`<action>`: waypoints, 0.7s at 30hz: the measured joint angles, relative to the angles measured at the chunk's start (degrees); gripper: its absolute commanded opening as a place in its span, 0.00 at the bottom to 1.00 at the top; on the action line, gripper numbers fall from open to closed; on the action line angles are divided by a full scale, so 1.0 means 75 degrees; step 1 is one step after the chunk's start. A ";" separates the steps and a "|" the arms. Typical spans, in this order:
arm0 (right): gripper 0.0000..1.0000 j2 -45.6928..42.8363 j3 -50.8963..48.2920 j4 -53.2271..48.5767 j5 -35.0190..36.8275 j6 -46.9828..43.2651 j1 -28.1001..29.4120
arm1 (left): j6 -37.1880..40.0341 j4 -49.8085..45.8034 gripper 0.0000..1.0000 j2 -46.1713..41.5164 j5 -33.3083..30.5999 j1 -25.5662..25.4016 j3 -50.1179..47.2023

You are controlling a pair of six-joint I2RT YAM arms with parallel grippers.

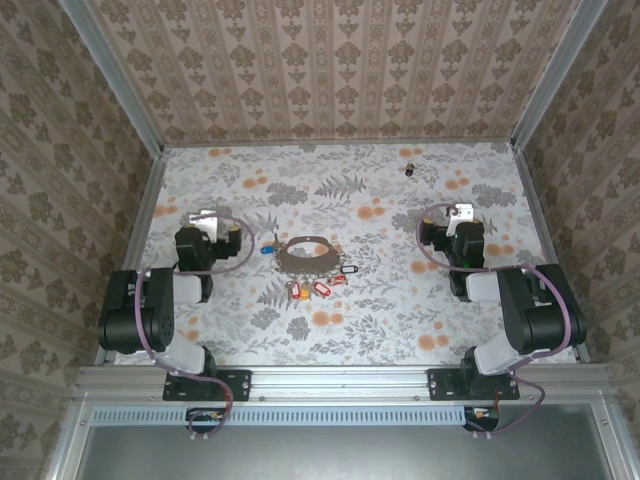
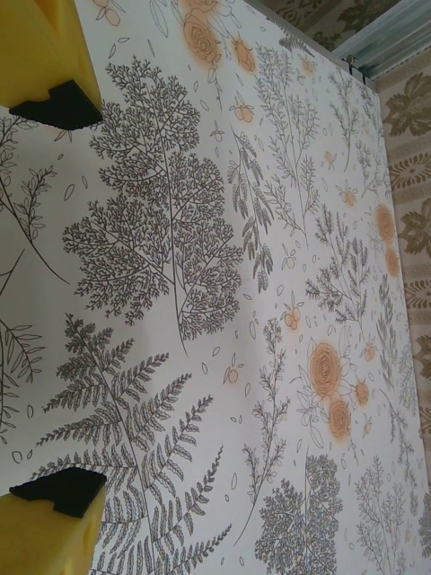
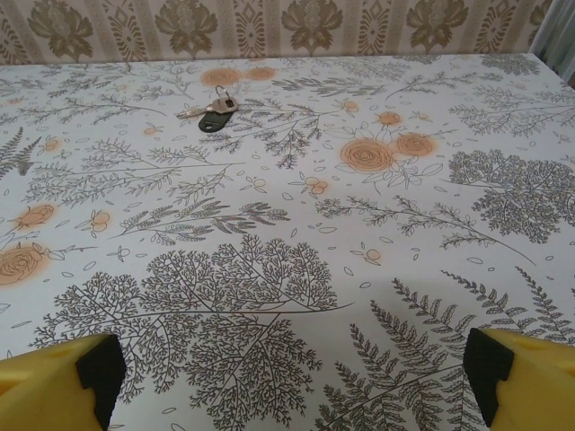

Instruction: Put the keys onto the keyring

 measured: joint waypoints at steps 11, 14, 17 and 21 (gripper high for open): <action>1.00 -0.0105 -0.0044 -0.0047 -0.0204 0.0154 -0.0198 | -0.0052 -0.0219 1.00 -0.0029 -0.0117 -0.0006 0.0160; 1.00 -0.1008 -0.0006 -0.1011 -0.0160 0.0256 -0.0198 | -0.0050 -0.1230 1.00 -0.0659 -0.0323 -0.0131 0.0312; 1.00 -0.2232 0.1040 -0.3392 0.0038 0.0880 -0.0230 | -0.0125 -0.2783 1.00 -0.2049 -0.0379 -0.0393 0.0976; 0.94 -0.2422 0.3028 -0.5152 -0.0268 0.1518 -0.0315 | -0.0647 -0.4275 1.00 -0.3051 -0.0277 -0.0481 0.2690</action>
